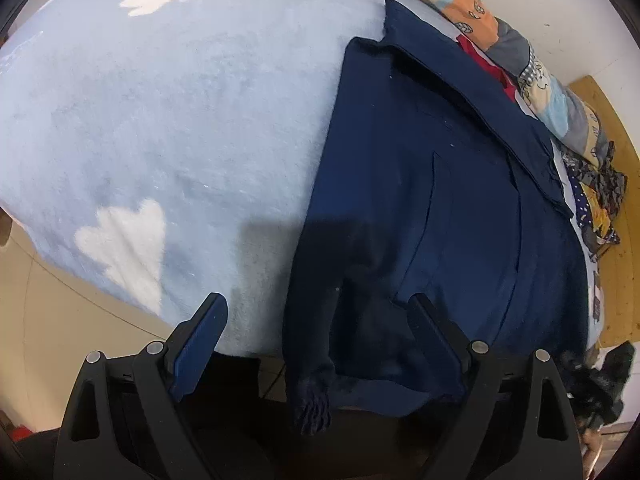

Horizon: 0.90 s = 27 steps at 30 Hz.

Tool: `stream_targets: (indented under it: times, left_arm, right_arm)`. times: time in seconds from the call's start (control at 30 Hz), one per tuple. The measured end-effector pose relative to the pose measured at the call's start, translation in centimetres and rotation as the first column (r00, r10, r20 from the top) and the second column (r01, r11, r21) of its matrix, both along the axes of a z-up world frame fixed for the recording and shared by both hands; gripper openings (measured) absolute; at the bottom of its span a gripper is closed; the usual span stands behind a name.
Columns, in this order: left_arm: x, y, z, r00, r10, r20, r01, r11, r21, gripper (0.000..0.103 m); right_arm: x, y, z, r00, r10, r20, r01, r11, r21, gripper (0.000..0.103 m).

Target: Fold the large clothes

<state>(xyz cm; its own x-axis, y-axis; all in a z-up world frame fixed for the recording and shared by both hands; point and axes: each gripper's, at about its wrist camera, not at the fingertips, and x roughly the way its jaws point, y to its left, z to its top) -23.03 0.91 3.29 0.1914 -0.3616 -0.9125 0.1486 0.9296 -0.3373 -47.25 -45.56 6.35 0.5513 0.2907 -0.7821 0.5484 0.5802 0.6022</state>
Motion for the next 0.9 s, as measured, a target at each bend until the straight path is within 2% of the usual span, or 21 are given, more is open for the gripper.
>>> stream_targets:
  times: [0.03,0.07,0.2,0.4,0.57,0.7,0.8,0.87,0.9]
  left_arm:
    - [-0.2,-0.1,0.0,1.0,-0.009,0.0,0.009,1.0,0.004,0.09]
    - [-0.3,-0.2,0.0,1.0,-0.016,-0.003,0.016,1.0,0.005,0.09]
    - [-0.8,-0.7,-0.9,0.998,-0.04,-0.057,0.039,0.999,-0.015,0.09]
    - [-2.0,-1.4,-1.0,0.995,-0.08,-0.062,0.078,0.996,-0.039,0.09]
    - [-3.0,-1.6,-0.6,0.995,-0.089,-0.035,0.088,0.995,-0.043,0.09]
    - [-3.4,-0.9,-1.0,0.995,-0.081,-0.064,0.076,0.994,-0.081,0.09]
    - [-3.4,-0.4,-1.5,0.99,-0.071,-0.125,0.044,0.978,-0.204,0.09]
    - [-3.4,0.0,-1.9,0.982,-0.068,-0.176,0.007,0.945,-0.328,0.09]
    - [-3.4,0.1,-2.0,0.979,-0.07,-0.191,-0.004,0.931,-0.364,0.09]
  right_arm:
    - [-0.1,-0.2,1.0,0.998,-0.009,0.055,0.008,1.0,0.02,0.016]
    - [-0.2,-0.8,2.2,0.989,-0.023,0.146,0.013,0.998,0.065,0.016]
    - [-0.1,-3.0,4.9,0.962,-0.068,0.266,0.046,0.995,0.085,0.016]
    - [0.5,-4.5,7.0,0.94,-0.08,0.332,0.06,0.996,0.068,0.016]
    - [3.0,-7.1,10.0,0.92,-0.085,0.383,0.074,0.996,0.042,0.016]
    - [4.1,-8.9,11.2,0.914,-0.092,0.395,0.09,0.996,0.024,0.016]
    - [4.6,-10.1,11.5,0.912,-0.1,0.398,0.104,0.995,0.012,0.016]
    - [4.9,-10.5,11.6,0.913,-0.101,0.395,0.106,0.994,0.008,0.016]
    - [4.9,-10.5,11.6,0.914,-0.096,0.395,0.102,0.995,0.006,0.016]
